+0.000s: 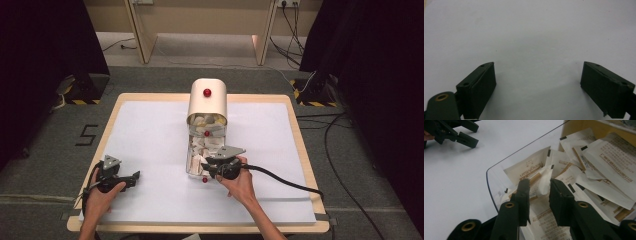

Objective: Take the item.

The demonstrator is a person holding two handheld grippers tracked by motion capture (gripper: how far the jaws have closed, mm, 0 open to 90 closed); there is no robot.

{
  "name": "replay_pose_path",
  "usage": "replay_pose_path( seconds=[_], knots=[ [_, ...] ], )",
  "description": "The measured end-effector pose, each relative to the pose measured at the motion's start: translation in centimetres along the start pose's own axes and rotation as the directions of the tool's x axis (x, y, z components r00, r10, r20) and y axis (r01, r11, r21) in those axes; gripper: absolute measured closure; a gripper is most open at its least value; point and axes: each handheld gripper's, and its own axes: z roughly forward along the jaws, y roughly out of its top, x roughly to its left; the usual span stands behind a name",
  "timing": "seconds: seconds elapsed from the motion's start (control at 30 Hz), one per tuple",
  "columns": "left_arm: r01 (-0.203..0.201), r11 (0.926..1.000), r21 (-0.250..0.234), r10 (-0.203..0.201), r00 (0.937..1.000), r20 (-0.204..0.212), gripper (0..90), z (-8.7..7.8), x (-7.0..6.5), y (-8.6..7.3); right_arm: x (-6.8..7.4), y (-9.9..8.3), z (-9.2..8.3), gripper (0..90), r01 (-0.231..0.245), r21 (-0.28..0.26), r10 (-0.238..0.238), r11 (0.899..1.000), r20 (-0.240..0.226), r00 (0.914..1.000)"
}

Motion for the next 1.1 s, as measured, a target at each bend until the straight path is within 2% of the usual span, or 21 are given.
replay_pose_path(
  seconds=[0.27,0.4,0.77,1.1],
  knots=[
    [0.000,1.0000,0.000,0.000,1.0000,0.000,12.0,0.0,0.0,0.0,0.1,0.1,-0.3,83.4,0.016,-0.020,-0.016,1.000,0.006,0.9999],
    [0.000,1.0000,0.000,0.000,1.0000,0.000,12.0,0.0,0.0,0.0,0.1,0.1,-0.4,87.3,0.027,-0.023,-0.027,0.999,0.003,0.9996],
    [0.001,1.0000,0.000,-0.001,1.0000,0.000,12.0,0.0,0.0,0.0,0.2,0.0,-0.5,90.0,0.044,-0.031,-0.044,0.999,0.002,0.9990],
    [0.000,1.0000,0.000,0.000,1.0000,0.000,12.0,0.0,0.0,0.0,-0.1,0.7,-1.8,90.0,0.051,-0.071,-0.050,0.996,0.019,0.9986]
  ],
)
